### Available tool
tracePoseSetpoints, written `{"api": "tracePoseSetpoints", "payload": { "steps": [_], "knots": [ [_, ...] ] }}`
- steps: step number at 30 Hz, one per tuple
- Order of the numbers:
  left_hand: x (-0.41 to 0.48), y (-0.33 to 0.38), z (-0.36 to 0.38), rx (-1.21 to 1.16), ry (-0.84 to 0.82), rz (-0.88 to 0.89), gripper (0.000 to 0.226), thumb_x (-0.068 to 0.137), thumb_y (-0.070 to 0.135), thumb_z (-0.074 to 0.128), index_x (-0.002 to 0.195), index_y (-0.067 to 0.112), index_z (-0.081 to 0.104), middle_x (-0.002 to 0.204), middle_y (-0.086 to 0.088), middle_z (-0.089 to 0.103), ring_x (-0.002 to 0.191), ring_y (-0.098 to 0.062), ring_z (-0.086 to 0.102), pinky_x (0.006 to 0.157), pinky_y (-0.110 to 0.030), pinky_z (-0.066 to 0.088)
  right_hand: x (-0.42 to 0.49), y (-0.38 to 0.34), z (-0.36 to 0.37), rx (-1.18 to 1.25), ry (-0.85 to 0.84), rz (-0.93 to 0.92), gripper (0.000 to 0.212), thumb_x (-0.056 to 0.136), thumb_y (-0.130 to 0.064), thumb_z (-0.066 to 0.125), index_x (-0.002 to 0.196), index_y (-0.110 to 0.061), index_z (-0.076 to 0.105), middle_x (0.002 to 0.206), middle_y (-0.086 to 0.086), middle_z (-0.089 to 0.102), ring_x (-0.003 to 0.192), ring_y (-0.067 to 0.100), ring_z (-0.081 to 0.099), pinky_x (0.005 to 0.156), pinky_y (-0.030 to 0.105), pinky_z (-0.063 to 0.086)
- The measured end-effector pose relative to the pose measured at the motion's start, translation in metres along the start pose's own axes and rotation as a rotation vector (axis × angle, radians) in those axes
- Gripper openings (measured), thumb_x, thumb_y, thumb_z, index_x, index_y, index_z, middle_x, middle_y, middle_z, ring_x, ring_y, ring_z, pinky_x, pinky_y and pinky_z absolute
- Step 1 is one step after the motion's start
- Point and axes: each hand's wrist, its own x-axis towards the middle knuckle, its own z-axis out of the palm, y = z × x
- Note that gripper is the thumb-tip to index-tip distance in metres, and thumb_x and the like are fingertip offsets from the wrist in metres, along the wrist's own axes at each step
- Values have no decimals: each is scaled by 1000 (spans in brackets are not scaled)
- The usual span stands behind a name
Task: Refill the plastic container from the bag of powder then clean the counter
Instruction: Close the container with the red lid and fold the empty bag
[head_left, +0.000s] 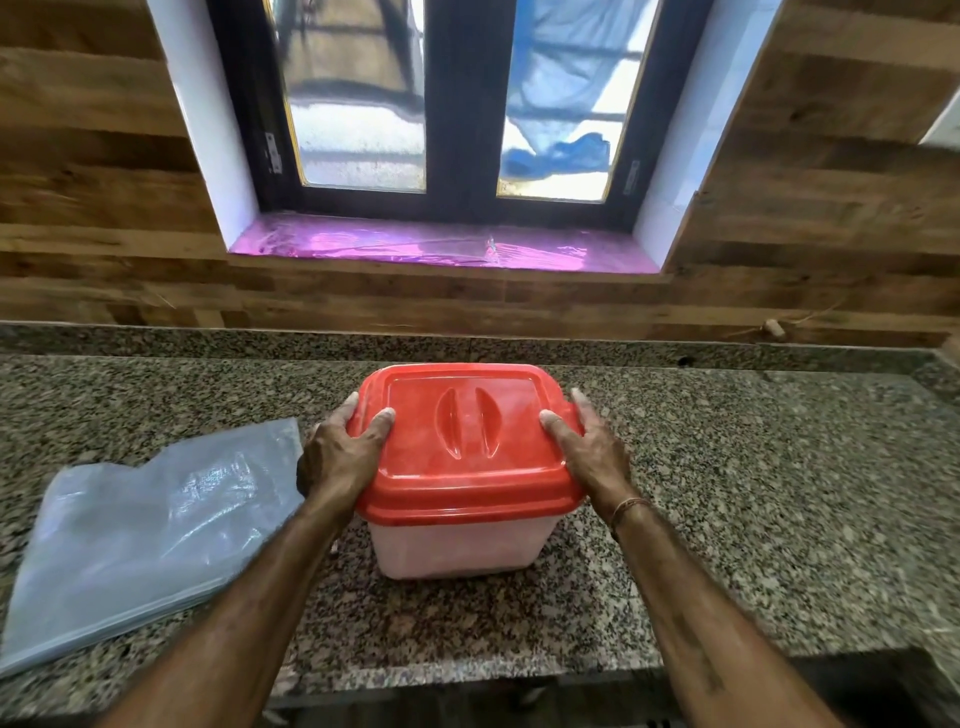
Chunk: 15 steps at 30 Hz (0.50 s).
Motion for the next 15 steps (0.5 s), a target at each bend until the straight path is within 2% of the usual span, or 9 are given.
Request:
{"api": "tracePoseSetpoints", "payload": {
  "steps": [1,3,5,7,9,11,13,15],
  "knots": [
    [2,-1,2,-49,-3,-15,83,93,60,64,161,24,33,149,-16,56,121,-36,64,82,-39,54,2,3,-1,98,2,45,105,78,-79,63,163,-36,18,149,13,54,109,31,71,82,50,64],
    [1,0,4,-139,25,-65,93,89,52,74,160,12,29,150,-20,53,123,-39,63,79,-41,52,5,7,-3,296,-28,158,117,65,-73,81,157,-20,32,136,17,64,95,32,77,76,51,66],
    [1,-1,4,-165,65,-92,97,80,57,80,153,8,41,138,-21,62,112,-38,68,78,-40,57,8,9,-6,371,-60,184,97,69,-62,85,141,-6,52,111,15,75,79,27,80,71,49,67],
    [0,0,0,-171,80,-93,100,71,67,80,147,9,53,126,-19,71,99,-34,74,78,-43,63,10,8,-5,356,-41,158,78,78,-57,82,133,-6,58,103,13,76,75,26,80,68,47,67],
    [1,0,-2,-190,77,-116,96,69,67,82,143,9,57,121,-19,74,95,-33,75,78,-46,65,10,7,-1,266,-4,125,79,79,-66,77,132,-12,57,104,11,74,78,27,79,67,46,67],
    [1,1,-2,-178,87,-96,86,74,60,82,139,7,61,121,-19,74,93,-31,75,78,-42,64,9,4,3,153,11,84,75,82,-73,67,131,-17,57,105,8,73,82,26,77,69,47,67],
    [0,2,2,-155,85,-35,70,85,49,79,138,6,61,122,-19,73,90,-27,71,77,-35,59,9,2,7,60,21,37,60,94,-66,56,128,-17,57,102,7,72,82,25,75,72,47,66],
    [-3,3,5,-118,92,25,64,93,42,74,142,5,58,127,-18,71,100,-29,70,82,-30,51,10,-2,10,-56,35,-3,52,103,-57,46,132,-14,54,99,5,68,81,23,71,71,44,64]
  ]
}}
